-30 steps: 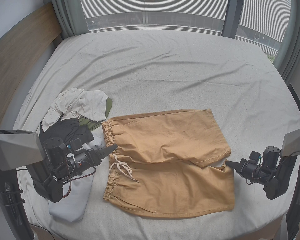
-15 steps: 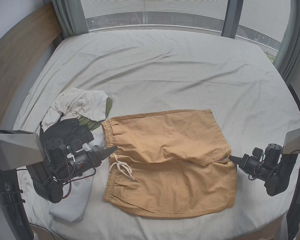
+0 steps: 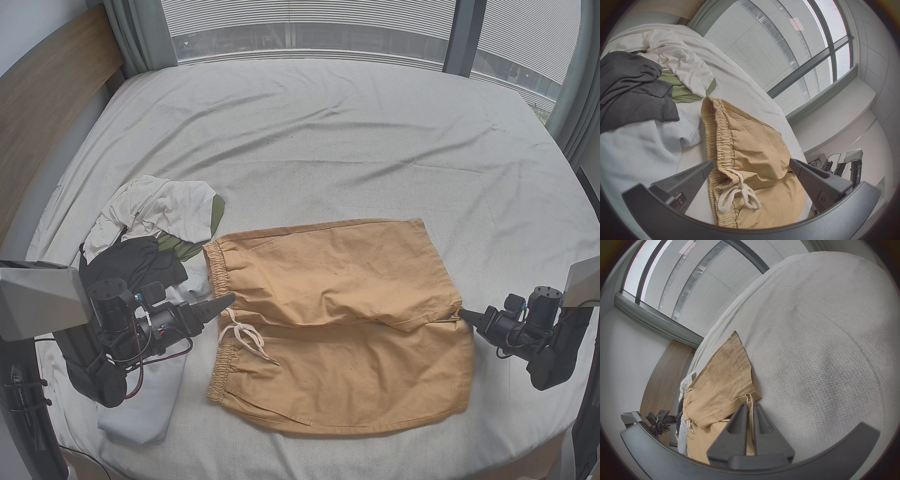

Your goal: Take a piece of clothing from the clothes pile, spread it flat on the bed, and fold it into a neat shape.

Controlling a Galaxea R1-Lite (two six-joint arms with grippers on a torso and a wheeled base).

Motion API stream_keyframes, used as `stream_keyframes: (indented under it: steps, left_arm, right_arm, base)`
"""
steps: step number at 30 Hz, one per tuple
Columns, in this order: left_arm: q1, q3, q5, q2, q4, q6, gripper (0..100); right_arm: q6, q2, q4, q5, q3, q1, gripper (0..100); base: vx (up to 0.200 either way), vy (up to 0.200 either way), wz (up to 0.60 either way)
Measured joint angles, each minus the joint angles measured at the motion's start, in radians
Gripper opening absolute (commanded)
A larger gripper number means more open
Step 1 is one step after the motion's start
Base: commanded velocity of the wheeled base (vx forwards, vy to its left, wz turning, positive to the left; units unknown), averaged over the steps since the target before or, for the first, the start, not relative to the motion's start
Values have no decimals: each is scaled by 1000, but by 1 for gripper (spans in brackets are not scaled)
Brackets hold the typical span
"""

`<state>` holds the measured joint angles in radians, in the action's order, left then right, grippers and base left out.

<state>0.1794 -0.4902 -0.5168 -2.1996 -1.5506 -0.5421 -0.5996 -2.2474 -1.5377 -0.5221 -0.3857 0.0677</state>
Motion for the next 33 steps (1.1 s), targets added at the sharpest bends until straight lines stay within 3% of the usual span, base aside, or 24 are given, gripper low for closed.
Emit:
stream_keyframes:
  steps: [1,20,33]
  left_arm:
    - [0,0,0,0,0,0,100]
    - [3,31,-2,1,0,15,100]
    - [-2,184,-24,41,0,100,100]
  right_arm:
    - [0,0,0,0,-1,0,100]
    - [38,95,0,23,-26,39,100]
    - [84,202,1,-112,17,13,100]
  base:
    - [0,0,0]
    - [0,0,0]
    - [0,0,0]
